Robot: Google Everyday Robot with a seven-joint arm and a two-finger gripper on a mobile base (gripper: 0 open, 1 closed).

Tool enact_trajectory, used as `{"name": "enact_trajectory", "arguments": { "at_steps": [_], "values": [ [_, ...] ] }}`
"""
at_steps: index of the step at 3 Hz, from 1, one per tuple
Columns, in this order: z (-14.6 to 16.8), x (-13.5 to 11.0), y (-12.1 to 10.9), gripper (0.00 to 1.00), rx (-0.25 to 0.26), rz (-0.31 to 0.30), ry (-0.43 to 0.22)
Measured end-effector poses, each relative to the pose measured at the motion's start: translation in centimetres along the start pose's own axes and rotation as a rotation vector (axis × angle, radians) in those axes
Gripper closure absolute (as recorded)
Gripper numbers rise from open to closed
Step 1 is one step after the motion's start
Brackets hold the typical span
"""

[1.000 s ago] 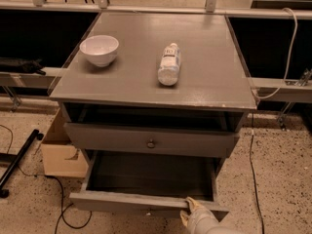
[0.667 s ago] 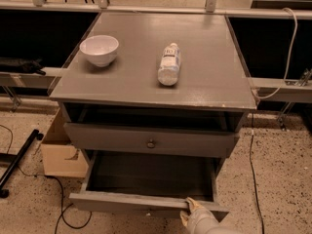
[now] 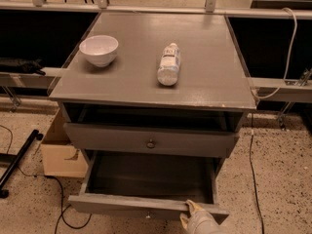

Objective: Open middle drawer

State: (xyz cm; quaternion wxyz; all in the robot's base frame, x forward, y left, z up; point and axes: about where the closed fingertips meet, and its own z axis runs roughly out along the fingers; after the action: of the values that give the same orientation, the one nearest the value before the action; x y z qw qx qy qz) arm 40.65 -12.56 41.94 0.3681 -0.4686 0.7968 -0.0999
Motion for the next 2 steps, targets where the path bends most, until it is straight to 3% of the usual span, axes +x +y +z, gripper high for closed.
{"name": "enact_trajectory", "arguments": {
  "at_steps": [2],
  "values": [
    [-0.69, 0.48, 0.68, 1.00, 0.000, -0.005, -0.002]
  ]
}}
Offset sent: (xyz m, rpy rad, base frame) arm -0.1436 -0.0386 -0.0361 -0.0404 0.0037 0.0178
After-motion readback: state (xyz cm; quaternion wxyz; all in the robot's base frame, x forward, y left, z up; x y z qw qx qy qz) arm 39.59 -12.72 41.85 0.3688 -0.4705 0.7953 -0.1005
